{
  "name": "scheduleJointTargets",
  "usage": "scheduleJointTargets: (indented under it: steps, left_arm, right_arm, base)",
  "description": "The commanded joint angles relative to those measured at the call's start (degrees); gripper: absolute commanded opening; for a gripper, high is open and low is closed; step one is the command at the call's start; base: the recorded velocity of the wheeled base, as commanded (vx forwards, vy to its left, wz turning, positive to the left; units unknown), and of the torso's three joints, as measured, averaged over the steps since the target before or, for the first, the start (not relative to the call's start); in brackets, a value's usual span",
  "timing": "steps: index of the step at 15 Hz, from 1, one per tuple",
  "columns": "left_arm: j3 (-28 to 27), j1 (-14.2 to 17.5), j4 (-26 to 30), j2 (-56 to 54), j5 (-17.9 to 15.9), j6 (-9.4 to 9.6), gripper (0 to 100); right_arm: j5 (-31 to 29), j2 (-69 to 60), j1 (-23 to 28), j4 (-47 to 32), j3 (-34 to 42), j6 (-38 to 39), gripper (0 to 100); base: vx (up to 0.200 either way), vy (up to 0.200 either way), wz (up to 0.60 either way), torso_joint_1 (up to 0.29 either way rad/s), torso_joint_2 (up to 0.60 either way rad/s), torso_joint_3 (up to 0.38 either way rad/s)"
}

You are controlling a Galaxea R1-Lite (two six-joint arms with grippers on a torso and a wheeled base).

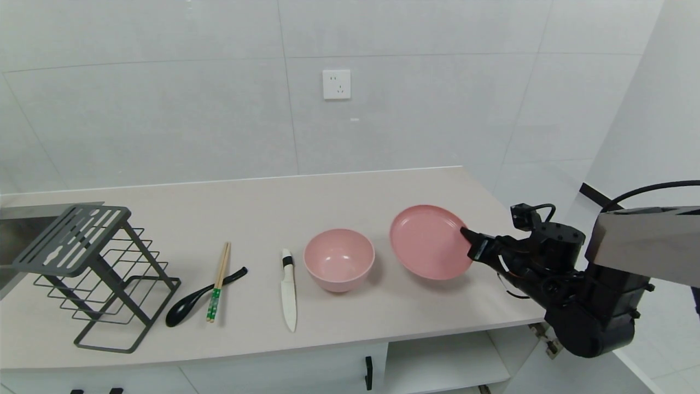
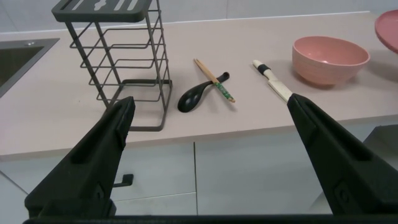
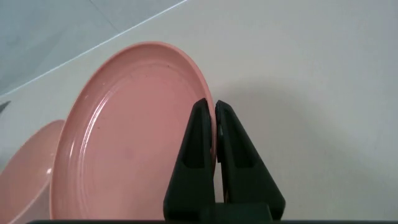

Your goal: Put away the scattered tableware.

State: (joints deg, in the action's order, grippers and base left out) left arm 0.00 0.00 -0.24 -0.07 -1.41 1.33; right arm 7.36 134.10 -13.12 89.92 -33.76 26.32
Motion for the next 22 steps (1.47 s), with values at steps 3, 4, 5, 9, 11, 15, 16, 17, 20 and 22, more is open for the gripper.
scheduleJointTargets:
  steps: [3, 4, 5, 9, 11, 15, 16, 17, 20, 22]
  left_arm:
    - [0.0, 0.0, 0.0, 0.1, 0.1, -0.19, 100]
    - [0.0, 0.0, 0.0, 0.1, 0.1, -0.19, 100]
    - [0.0, 0.0, 0.0, 0.1, 0.1, -0.27, 100]
    - [0.0, 0.0, 0.0, 0.1, 0.2, -0.36, 100]
    - [0.0, 0.0, 0.0, 0.1, 0.1, -0.36, 100]
    - [0.0, 0.0, 0.0, 0.1, 0.1, -0.36, 100]
    - [0.0, 0.0, 0.0, 0.1, 0.0, -0.10, 100]
    - [0.0, 0.0, 0.0, 0.1, 0.0, -0.19, 100]
    - [0.0, 0.0, -0.1, 0.1, -0.4, -0.10, 100]
    - [0.0, 0.0, 0.1, 0.1, -2.0, -0.45, 100]
  right_arm:
    - [-0.3, -10.9, -4.3, 0.1, 7.6, 5.1, 0]
    - [-0.4, -12.6, -4.9, 0.1, 8.7, 5.7, 0]
    - [-0.4, -15.4, -5.5, 0.1, 11.3, 5.8, 0]
    - [-0.5, -22.1, -6.4, 0.1, 19.1, 5.2, 0]
    - [-0.5, -26.9, -7.4, 0.1, 20.9, 5.1, 0]
    - [-0.5, -32.2, -7.4, 0.1, 22.8, 2.0, 0]
    - [-0.5, -32.3, -7.4, 0.1, 23.7, -0.3, 0]
    - [-0.5, -32.5, -7.2, 0.1, 25.1, -0.9, 0]
    - [-0.4, -34.6, -6.6, 0.1, 25.8, -1.0, 0]
    - [-0.4, -37.0, -6.6, 0.1, 26.4, -1.1, 0]
  base:
    - [0.000, 0.000, 0.00, 0.000, 0.00, 0.000]
    - [0.000, 0.000, 0.00, 0.000, 0.00, 0.000]
    - [0.000, 0.000, 0.00, 0.000, 0.00, 0.000]
    - [0.000, 0.000, 0.00, 0.000, 0.00, 0.000]
    - [0.000, 0.000, 0.00, 0.000, 0.00, 0.000]
    - [0.000, 0.000, 0.00, 0.000, 0.00, 0.000]
    - [0.000, 0.000, 0.00, 0.000, 0.00, 0.000]
    - [0.000, 0.000, 0.00, 0.000, 0.00, 0.000]
    - [0.000, 0.000, 0.00, 0.000, 0.00, 0.000]
    - [0.000, 0.000, 0.00, 0.000, 0.00, 0.000]
